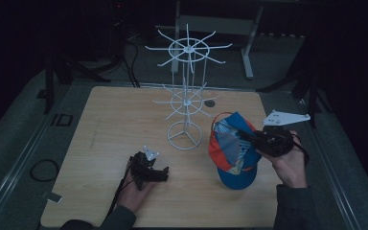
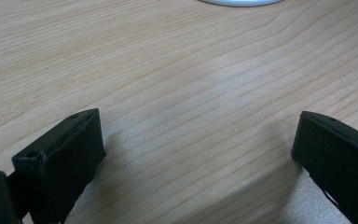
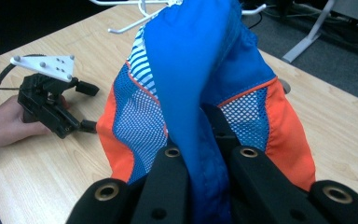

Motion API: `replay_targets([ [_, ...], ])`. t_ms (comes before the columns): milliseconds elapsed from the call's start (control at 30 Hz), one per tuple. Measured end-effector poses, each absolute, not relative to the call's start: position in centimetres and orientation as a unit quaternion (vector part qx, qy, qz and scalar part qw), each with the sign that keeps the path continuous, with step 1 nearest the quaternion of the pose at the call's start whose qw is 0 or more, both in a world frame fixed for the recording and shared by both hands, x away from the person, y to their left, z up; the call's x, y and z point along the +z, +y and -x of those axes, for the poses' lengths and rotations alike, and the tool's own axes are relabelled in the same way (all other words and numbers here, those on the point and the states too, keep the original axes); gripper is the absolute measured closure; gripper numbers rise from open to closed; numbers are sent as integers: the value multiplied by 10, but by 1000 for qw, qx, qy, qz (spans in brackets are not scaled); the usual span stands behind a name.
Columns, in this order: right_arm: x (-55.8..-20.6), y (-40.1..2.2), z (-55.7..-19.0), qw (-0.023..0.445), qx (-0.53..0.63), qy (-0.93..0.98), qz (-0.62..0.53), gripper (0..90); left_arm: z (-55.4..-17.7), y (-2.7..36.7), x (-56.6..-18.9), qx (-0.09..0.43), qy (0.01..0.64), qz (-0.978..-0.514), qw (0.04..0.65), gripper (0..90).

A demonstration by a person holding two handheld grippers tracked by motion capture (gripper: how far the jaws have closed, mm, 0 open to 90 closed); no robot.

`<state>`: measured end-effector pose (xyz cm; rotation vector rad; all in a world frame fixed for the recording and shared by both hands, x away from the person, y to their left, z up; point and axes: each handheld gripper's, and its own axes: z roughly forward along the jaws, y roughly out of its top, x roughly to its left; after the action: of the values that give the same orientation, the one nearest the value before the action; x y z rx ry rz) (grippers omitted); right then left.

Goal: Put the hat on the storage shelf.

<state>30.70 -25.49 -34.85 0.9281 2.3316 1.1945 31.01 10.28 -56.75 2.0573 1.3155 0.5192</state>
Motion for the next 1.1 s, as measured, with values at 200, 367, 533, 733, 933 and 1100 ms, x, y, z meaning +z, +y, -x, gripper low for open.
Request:
replay_targets([
  [200, -344, -254, -306, 185, 429, 821, -328, 884, -310, 103, -567, 197, 500, -782, 317, 26],
  [367, -337, -253, -305, 186, 441, 817, -322, 883, -310, 103, -567, 197, 500, -782, 317, 26],
  [533, -331, -253, -304, 194, 444, 815, -318, 883, -310, 103, -567, 197, 500, -782, 317, 26],
  [733, -325, -252, -304, 199, 448, 812, -315, 882, -310, 103, -567, 197, 500, -781, 317, 27],
  [933, -319, -251, -303, 202, 453, 811, -311, 879, -310, 103, -567, 197, 500, -782, 317, 26],
  [1100, -312, -249, -302, 209, 454, 810, -306, 879, -310, 103, -567, 197, 499, -782, 316, 26],
])
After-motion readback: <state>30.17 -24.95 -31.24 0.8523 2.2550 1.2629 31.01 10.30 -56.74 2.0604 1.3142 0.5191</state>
